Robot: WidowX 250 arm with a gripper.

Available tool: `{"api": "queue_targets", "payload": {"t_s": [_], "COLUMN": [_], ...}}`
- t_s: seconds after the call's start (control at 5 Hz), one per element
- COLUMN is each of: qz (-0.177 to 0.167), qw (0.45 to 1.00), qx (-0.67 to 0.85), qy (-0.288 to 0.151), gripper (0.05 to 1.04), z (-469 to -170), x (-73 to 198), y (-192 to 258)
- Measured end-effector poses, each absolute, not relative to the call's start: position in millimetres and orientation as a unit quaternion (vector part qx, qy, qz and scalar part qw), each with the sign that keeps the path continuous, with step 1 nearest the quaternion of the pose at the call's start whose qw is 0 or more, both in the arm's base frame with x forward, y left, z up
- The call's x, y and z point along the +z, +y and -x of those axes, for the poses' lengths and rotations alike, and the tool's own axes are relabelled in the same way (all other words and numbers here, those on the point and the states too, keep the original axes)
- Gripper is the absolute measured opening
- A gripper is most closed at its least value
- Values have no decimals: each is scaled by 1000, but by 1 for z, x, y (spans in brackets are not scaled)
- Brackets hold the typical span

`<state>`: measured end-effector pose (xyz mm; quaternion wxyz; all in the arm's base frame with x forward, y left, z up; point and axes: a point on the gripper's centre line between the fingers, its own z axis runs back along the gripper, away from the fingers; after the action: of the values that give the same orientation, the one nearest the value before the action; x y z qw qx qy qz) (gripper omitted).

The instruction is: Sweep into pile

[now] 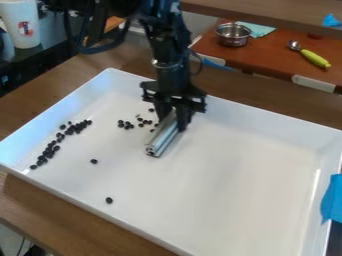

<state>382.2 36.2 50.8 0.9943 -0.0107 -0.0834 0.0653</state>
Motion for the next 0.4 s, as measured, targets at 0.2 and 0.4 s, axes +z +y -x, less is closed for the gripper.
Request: {"api": "queue_targets", "payload": {"t_s": [0.2, 0.4], "qz": [12, 14], "qw": [992, 990], "qx": [98, 108], "qy": [-81, -90], "gripper": [379, 379], "z": [-376, -370], "x": [51, 51], "y": [66, 81]}}
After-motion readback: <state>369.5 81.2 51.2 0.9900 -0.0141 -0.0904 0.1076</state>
